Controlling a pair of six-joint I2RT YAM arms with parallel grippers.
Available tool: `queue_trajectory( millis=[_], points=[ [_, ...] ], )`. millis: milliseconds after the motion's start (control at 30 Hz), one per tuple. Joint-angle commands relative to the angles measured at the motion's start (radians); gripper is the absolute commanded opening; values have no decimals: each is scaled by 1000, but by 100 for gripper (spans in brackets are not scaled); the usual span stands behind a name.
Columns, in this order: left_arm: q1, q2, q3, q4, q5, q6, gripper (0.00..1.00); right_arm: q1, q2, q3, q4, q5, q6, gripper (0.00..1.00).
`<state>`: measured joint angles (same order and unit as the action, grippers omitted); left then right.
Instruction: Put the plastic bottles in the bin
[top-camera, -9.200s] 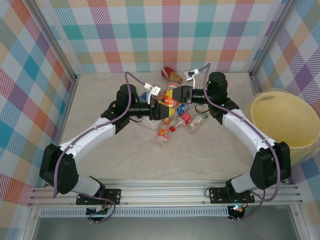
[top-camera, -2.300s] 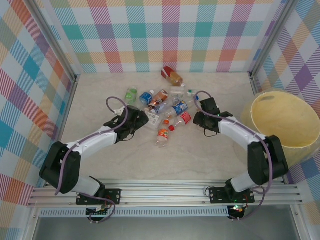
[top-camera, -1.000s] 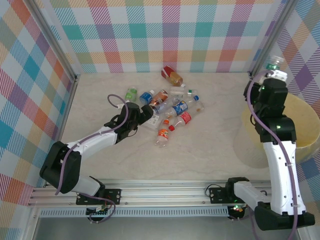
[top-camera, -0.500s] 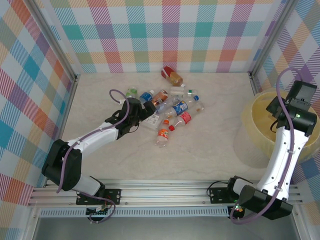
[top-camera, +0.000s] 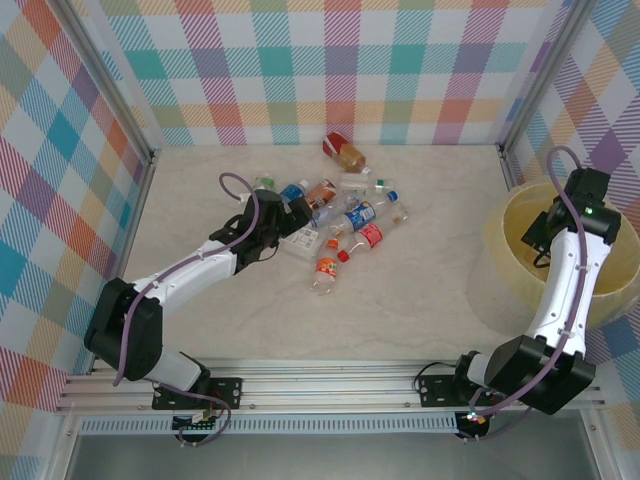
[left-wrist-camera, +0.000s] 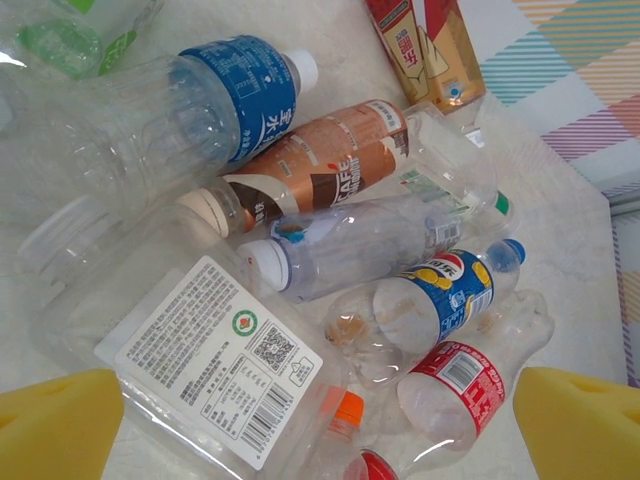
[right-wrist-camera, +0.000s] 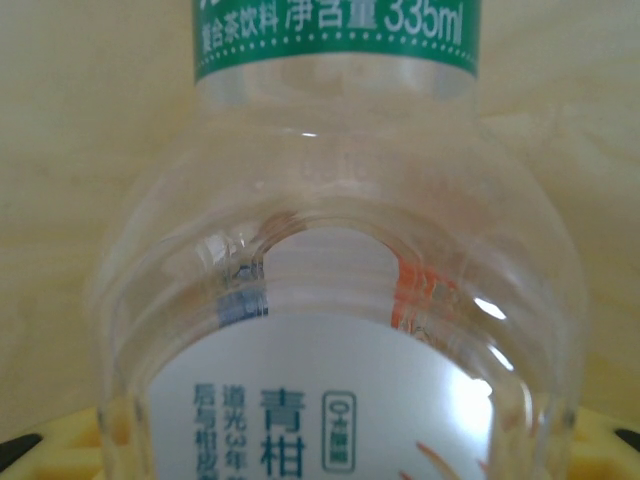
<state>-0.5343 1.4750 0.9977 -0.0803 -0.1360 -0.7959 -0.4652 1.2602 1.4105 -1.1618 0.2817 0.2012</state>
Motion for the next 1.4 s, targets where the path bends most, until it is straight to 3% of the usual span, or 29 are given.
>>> queue_trajectory(
  millis=[0, 100, 467, 700, 833, 1033, 1200, 1367],
  points=[
    [9, -12, 0, -38, -17, -2, 100, -6, -8, -41, -18, 81, 21, 52],
    [8, -14, 18, -61, -16, 15, 100, -6, 6, -72, -8, 144, 31, 55],
    [9, -41, 5, -89, -47, 17, 100, -6, -7, -57, 10, 143, 62, 80],
    [9, -56, -4, -105, -68, 21, 100, 0, -102, 15, 47, -112, 97, 89],
    [10, -59, -10, -122, -82, 16, 100, 32, -177, 44, 103, -196, 126, 93],
    [10, -51, -3, -158, -111, -5, 100, 123, -268, 50, 210, -310, 166, 100],
    [11, -29, 7, -189, -122, -39, 100, 212, -293, 28, 325, -448, 189, 100],
    [13, 25, 66, -340, -128, -133, 100, 323, -318, -62, 516, -598, 207, 100]
  ],
)
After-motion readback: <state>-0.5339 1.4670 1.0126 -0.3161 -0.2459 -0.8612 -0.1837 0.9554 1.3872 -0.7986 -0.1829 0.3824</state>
